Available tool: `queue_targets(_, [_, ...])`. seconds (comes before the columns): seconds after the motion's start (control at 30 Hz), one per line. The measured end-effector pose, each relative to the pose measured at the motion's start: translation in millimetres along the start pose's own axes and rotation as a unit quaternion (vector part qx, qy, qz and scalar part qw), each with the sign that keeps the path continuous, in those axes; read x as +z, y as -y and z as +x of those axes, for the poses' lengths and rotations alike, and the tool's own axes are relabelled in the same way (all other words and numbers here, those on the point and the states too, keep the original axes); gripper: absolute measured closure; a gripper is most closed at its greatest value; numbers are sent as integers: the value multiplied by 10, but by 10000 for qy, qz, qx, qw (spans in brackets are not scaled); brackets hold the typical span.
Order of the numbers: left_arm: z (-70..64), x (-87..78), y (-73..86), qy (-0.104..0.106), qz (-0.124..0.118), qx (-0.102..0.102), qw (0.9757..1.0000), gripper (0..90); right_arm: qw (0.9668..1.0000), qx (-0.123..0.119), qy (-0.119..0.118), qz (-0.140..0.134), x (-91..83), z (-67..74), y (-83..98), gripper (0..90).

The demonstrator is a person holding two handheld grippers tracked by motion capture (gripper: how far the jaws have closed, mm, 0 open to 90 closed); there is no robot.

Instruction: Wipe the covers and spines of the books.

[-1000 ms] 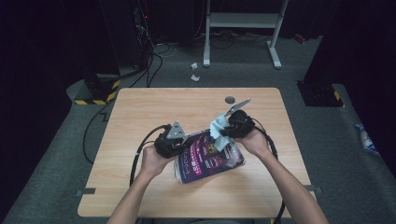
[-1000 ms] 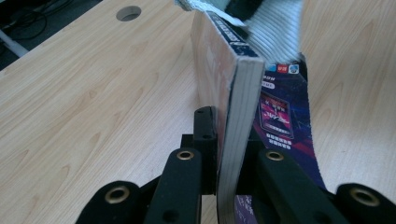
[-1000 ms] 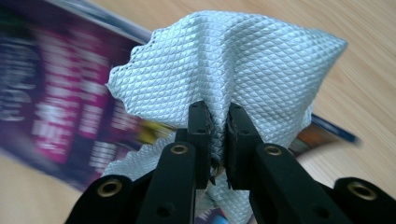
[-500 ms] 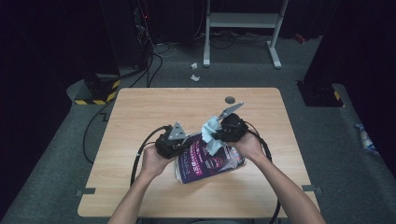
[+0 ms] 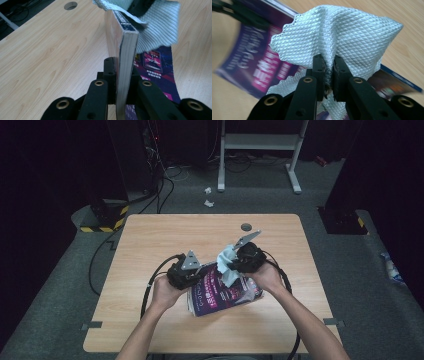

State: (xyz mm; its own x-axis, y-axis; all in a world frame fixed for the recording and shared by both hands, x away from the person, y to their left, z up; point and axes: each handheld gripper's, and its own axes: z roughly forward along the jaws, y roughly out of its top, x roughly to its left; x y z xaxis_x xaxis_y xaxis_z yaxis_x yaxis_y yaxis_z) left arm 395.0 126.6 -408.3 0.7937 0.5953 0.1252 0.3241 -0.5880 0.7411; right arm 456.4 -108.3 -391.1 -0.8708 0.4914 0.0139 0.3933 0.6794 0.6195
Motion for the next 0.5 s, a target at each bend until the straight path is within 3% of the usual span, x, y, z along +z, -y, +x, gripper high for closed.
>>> queue_targets(0.03, [0, 3, 1, -9, 4, 4, 10000, 836, 9996, -213, -132, -100, -22, 116, -73, 823])
queue_targets(0.07, [3, 1, 2, -19, 24, 25, 10000, 836, 9996, -213, -132, -100, -22, 116, -73, 823])
queue_targets(0.17, [6, -4, 4, 2, -6, -13, 10000, 835, 9972, -634, -329, -243, -81, 366, -236, 823])
queue_targets(0.23, [1, -6, 3, -6, 19, 18, 10000, 835, 9963, -754, -327, -251, -87, 409, -260, 823])
queue_targets(0.33, [-13, -2, 2, -33, 37, 44, 10000, 835, 9966, -719, -341, -205, -78, 366, -241, 823])
queue_targets(0.37, [-13, -1, 2, -36, 41, 50, 10000, 835, 9974, -673, -235, -104, -67, 326, -221, 823])
queue_targets(0.43, [-11, 2, 2, -22, 17, 42, 10000, 835, 9991, -408, -77, 92, -37, 161, -142, 823])
queue_targets(0.5, [-5, 4, -3, 12, 1, 33, 10000, 836, 9992, -384, -83, 64, -52, 164, -139, 823])
